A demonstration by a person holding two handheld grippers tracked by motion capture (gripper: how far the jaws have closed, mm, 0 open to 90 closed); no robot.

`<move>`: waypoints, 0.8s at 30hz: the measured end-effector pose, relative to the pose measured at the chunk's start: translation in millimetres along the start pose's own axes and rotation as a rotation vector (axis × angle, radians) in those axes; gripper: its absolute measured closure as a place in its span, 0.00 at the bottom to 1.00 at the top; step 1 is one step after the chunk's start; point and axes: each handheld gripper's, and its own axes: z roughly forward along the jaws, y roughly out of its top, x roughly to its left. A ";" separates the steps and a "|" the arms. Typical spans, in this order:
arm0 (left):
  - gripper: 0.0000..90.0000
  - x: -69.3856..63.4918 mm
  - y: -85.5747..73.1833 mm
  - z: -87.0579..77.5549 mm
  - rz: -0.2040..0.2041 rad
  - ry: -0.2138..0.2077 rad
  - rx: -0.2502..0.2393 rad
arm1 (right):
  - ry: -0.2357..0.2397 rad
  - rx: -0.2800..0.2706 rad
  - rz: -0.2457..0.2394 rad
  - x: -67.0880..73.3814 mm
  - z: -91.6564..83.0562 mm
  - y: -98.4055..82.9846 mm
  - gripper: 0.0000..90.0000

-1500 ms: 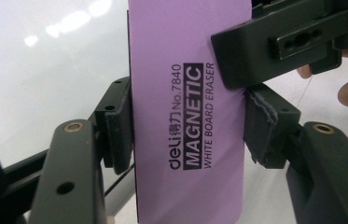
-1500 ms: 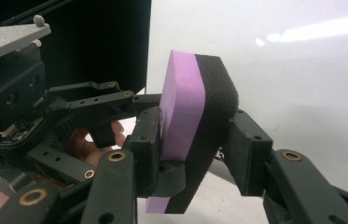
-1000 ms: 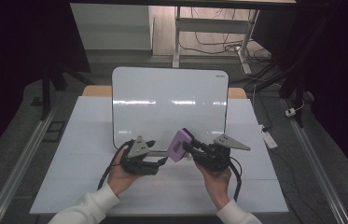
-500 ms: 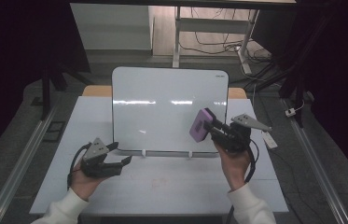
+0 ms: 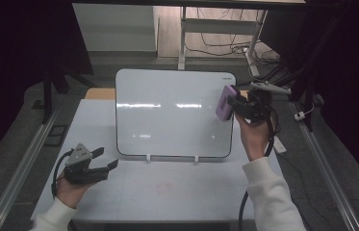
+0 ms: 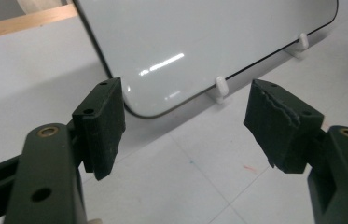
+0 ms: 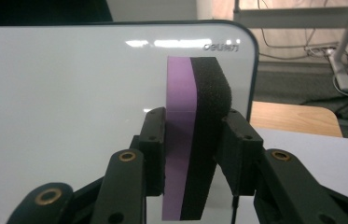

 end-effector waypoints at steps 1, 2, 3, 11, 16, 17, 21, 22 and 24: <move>0.33 1.2 -0.8 -0.7 -0.003 0.003 0.000 | -0.011 0.010 0.006 -1.1 3.5 3.2 0.71; 0.33 2.1 -1.4 -1.3 -0.006 0.005 -0.001 | -0.022 0.016 0.007 -1.6 6.6 5.9 0.71; 0.33 3.0 -1.9 -1.9 -0.007 0.007 -0.002 | -0.033 0.020 0.004 -2.1 9.6 8.3 0.70; 0.33 8.9 -8.2 -9.1 -0.018 0.021 0.001 | -0.069 0.019 0.035 0.3 32.6 25.0 0.70; 0.33 10.6 -12.3 -14.0 -0.030 0.019 -0.003 | -0.113 0.005 -0.007 9.9 47.4 25.5 0.69; 0.33 10.9 -12.9 -15.0 -0.033 0.020 -0.005 | -0.122 -0.003 -0.016 11.8 49.7 24.8 0.69; 0.32 12.1 -14.6 -18.0 -0.043 0.017 -0.010 | -0.140 -0.027 -0.032 16.3 54.1 21.9 0.65; 0.32 12.5 -15.0 -18.4 -0.046 0.016 -0.009 | -0.140 -0.032 -0.033 17.1 54.5 20.9 0.62; 0.32 12.8 -15.5 -18.9 -0.049 0.021 -0.010 | -0.136 -0.032 -0.041 17.4 56.3 18.6 0.56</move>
